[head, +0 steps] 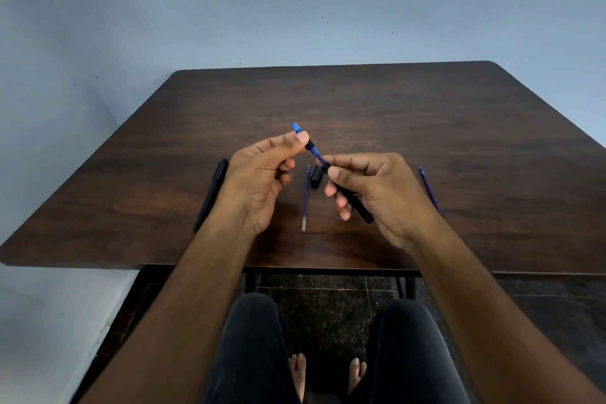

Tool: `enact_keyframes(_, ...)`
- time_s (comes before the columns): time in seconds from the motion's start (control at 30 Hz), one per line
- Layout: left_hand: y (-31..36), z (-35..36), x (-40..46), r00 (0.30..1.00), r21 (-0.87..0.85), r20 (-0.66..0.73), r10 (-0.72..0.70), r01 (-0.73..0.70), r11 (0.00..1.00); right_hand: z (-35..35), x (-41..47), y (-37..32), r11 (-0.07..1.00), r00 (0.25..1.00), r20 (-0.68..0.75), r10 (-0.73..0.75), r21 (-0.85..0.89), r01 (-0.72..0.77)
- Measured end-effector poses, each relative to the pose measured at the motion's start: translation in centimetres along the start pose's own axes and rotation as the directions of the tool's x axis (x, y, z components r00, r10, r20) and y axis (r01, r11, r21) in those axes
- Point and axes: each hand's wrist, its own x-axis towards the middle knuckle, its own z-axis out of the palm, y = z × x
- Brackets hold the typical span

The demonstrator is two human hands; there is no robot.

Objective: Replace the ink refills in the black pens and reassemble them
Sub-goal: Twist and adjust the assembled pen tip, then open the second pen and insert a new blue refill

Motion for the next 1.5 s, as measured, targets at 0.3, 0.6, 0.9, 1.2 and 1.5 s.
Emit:
enact_keyframes(0.3, 1.3, 0.3, 0.4, 0.99, -0.091, -0.127, 0.064, -0.076, 0.993, -0.6, -0.3, 0.2, 0.999, 0.999, -0.028, 0.019, 0.041, -0.018)
enact_keyframes(0.6, 0.4, 1.1, -0.3, 0.99, 0.574, -0.009, 0.14, -0.109, 0.812, -2.2, -0.4, 0.1, 0.996, 0.992, -0.123, 0.042, 0.085, -0.032)
enact_keyframes(0.9, -0.1, 3.5, 0.2, 0.997, 0.888, -0.014, 0.072, -0.02, 0.459, -2.7, -0.6, -0.3, 0.998, 0.985, -0.158, 0.068, 0.018, -0.066)
enact_keyframes(1.2, -1.4, 4.1, 0.6, 0.994, 0.942, -0.05, 0.099, 0.014, 0.336, -2.8, -0.6, -0.3, 0.996, 0.983, -0.159, 0.091, -0.009, -0.094)
enact_keyframes(1.5, -1.3, 3.3, 0.0, 0.988, 0.925, -0.023, 0.151, -0.037, 0.378, -2.4, -0.8, -0.2, 0.993, 0.985, -0.162, 0.066, -0.084, -0.08)
